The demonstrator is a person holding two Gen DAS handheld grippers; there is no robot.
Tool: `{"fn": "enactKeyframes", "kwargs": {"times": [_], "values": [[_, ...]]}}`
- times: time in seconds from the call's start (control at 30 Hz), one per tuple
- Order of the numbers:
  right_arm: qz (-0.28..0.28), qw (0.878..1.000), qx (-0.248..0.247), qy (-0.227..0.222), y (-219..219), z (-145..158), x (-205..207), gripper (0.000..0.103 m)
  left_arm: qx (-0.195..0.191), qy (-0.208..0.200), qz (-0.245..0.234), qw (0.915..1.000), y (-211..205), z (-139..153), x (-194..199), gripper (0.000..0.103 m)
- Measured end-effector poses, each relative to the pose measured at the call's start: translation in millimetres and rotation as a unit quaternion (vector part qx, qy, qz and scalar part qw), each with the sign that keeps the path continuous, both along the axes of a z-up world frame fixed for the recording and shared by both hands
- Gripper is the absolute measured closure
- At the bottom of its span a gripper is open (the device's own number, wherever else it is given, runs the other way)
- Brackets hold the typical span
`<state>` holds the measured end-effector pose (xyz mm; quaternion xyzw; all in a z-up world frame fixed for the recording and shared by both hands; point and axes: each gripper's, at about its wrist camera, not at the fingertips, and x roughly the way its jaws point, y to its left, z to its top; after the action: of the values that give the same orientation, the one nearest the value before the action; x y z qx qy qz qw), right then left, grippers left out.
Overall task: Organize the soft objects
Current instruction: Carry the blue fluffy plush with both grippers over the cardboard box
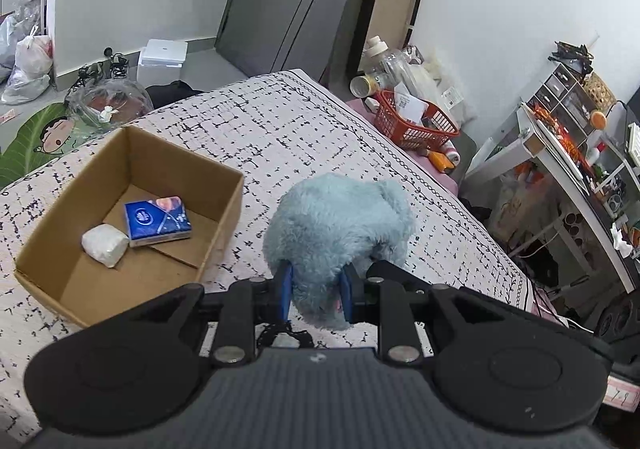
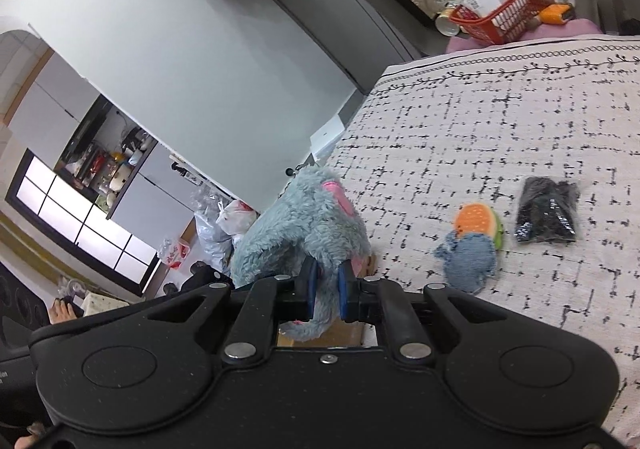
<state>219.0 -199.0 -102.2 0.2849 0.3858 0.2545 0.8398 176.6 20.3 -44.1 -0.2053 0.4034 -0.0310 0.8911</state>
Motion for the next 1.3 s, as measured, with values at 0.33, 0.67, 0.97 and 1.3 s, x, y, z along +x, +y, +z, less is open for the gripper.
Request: {"fn": "enactKeyframes", "kwargs": {"times": [0.33,0.67,0.97,1.3], "values": [[0.024,0.999,-0.014,-0.024,42,2,-3,0.092,-0.012,-0.001,0.013,0.9998,42,-2,-5,0.08],[0.053,0.997,-0.043,-0.028,83,-3,-4,0.092,-0.031,0.012,0.028,0.999,84,-18,-7,0.08],[0.085,0.993,-0.081,-0.017,120,-12,-9,0.092,-0.043,0.04,0.05,0.9971,116,-38,-13,0.08],[0.116,0.986,-0.123,0.005,141,-18,-18,0.092,-0.052,0.099,0.061,0.9919,132,-63,-12,0.078]]}}
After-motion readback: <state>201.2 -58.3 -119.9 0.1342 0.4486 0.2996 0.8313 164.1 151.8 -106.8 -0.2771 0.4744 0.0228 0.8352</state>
